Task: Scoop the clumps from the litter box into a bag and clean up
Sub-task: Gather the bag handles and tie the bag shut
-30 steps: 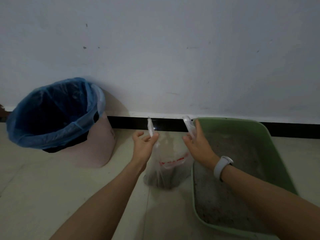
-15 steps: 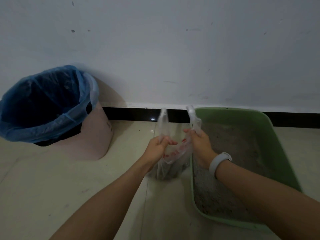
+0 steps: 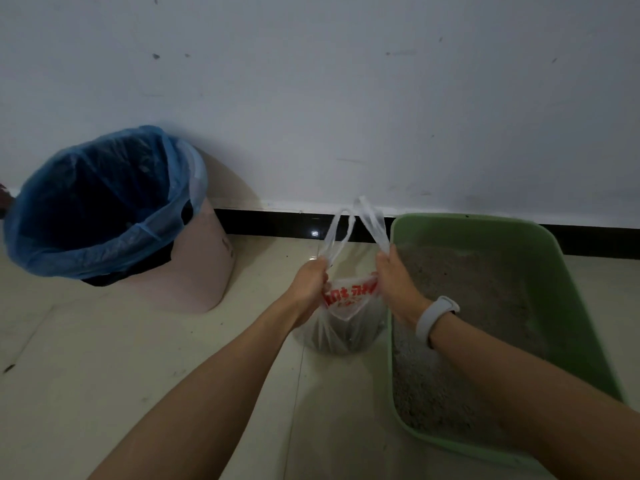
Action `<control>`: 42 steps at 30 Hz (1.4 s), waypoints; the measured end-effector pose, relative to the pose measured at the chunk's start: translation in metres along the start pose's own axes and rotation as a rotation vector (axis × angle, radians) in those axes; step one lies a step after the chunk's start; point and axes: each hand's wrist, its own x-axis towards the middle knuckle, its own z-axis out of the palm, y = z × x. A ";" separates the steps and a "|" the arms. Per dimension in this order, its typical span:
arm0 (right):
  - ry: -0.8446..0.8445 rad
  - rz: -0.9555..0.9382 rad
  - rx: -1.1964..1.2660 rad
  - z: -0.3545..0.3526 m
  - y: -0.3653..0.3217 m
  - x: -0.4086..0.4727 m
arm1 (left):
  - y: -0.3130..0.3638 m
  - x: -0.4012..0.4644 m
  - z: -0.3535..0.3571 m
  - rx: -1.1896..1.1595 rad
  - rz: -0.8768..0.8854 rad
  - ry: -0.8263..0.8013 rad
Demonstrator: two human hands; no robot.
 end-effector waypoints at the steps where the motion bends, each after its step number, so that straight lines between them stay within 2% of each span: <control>1: 0.010 0.003 -0.042 0.000 0.003 0.000 | -0.002 0.001 0.000 0.075 0.018 0.030; 4: 0.114 0.073 0.065 -0.001 0.008 0.004 | -0.005 0.004 -0.002 0.100 0.063 0.094; 9: 0.184 0.135 0.416 -0.013 -0.002 0.014 | -0.001 0.008 -0.004 -0.096 0.095 0.108; 13: 0.089 0.163 0.419 -0.008 -0.008 0.006 | 0.001 0.009 0.003 -0.121 0.067 0.127; 17: -0.067 0.258 0.603 -0.006 -0.014 -0.001 | 0.004 0.008 0.001 -0.273 -0.030 0.104; 21: -0.007 0.179 0.366 -0.015 -0.010 -0.003 | 0.003 0.006 -0.008 -0.263 -0.064 0.137; 25: -0.068 0.083 0.184 -0.023 -0.006 -0.005 | 0.002 0.000 -0.003 -0.142 -0.028 0.118; 31: -0.302 0.083 0.092 -0.019 -0.015 -0.007 | 0.005 -0.012 0.000 0.198 0.076 -0.137; 33: -0.245 0.073 0.100 -0.013 -0.014 -0.005 | 0.005 -0.015 0.000 0.255 0.115 -0.170; 35: -0.025 0.047 0.105 -0.007 -0.011 -0.001 | 0.004 -0.016 0.000 0.283 0.169 -0.158; 36: 0.089 0.006 0.030 -0.005 -0.008 0.001 | 0.004 -0.016 -0.001 0.307 0.205 -0.155; 38: 0.210 -0.087 -0.326 -0.004 -0.005 0.005 | 0.002 -0.016 -0.001 0.447 0.328 -0.165; 40: 0.185 -0.103 -0.763 -0.005 -0.005 0.003 | -0.003 -0.015 0.000 0.717 0.470 -0.167; 42: 0.076 -0.066 -1.026 -0.005 -0.012 -0.003 | -0.010 -0.011 -0.001 1.065 0.621 -0.074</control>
